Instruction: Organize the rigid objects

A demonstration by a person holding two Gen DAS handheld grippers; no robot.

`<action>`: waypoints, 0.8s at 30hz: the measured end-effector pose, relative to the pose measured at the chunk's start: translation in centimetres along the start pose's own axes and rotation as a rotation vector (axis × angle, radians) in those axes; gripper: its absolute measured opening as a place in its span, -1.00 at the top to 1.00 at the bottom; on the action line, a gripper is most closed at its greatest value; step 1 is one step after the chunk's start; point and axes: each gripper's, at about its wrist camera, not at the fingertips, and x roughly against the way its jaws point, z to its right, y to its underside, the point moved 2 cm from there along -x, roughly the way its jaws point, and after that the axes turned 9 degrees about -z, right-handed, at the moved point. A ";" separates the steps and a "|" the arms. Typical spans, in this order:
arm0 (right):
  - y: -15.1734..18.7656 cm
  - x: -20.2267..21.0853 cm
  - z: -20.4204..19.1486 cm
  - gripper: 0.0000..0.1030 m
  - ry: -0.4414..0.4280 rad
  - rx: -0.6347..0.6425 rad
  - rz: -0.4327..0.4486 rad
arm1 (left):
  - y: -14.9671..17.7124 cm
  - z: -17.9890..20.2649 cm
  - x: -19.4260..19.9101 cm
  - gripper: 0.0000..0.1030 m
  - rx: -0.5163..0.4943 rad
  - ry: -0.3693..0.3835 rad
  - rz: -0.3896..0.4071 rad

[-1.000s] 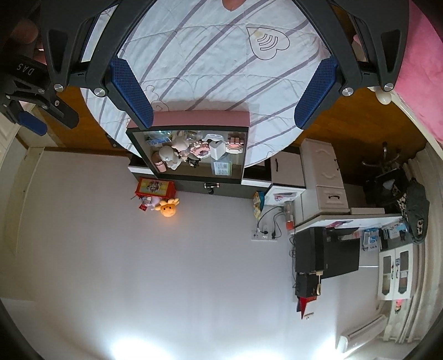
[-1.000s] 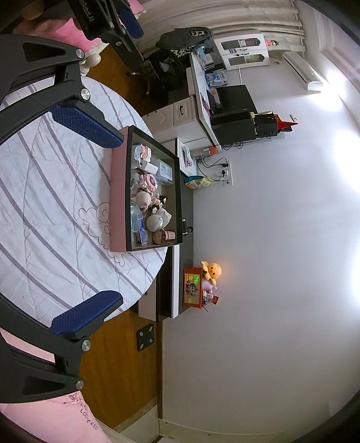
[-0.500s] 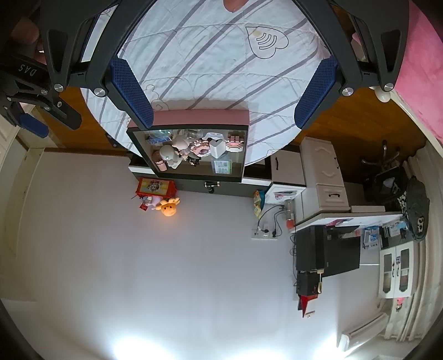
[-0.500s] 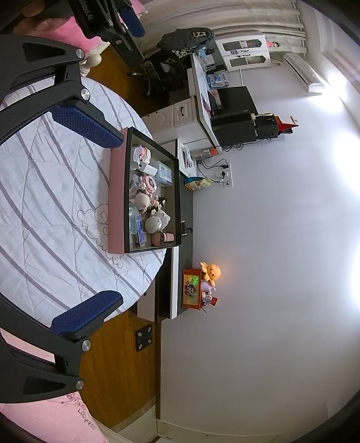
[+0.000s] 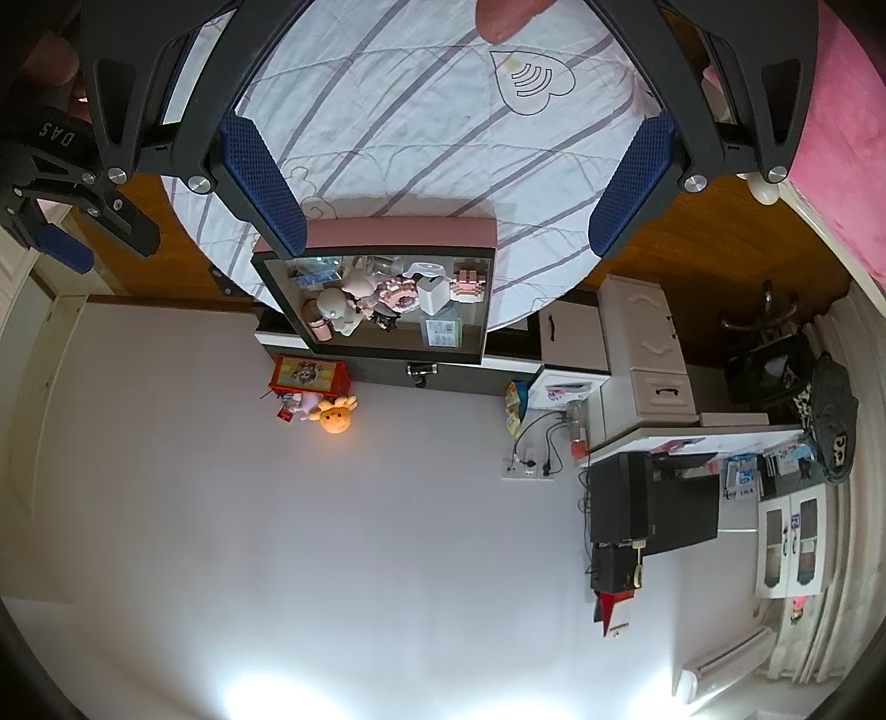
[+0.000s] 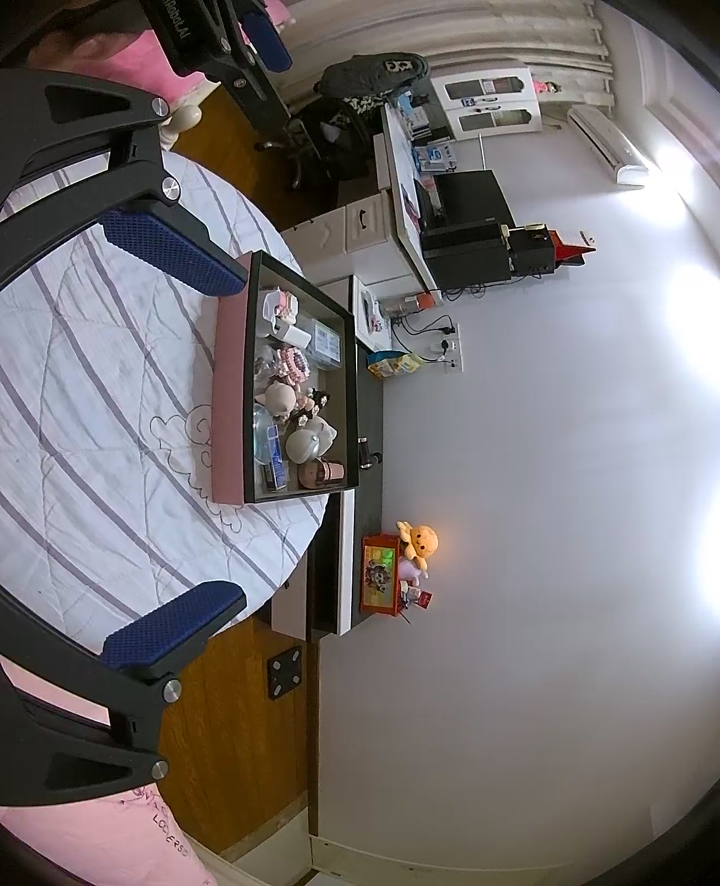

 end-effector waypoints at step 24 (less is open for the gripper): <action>0.2 0.1 0.5 -1.00 0.015 -0.016 0.002 | -0.6 1.5 0.7 -1.00 -0.040 0.001 0.036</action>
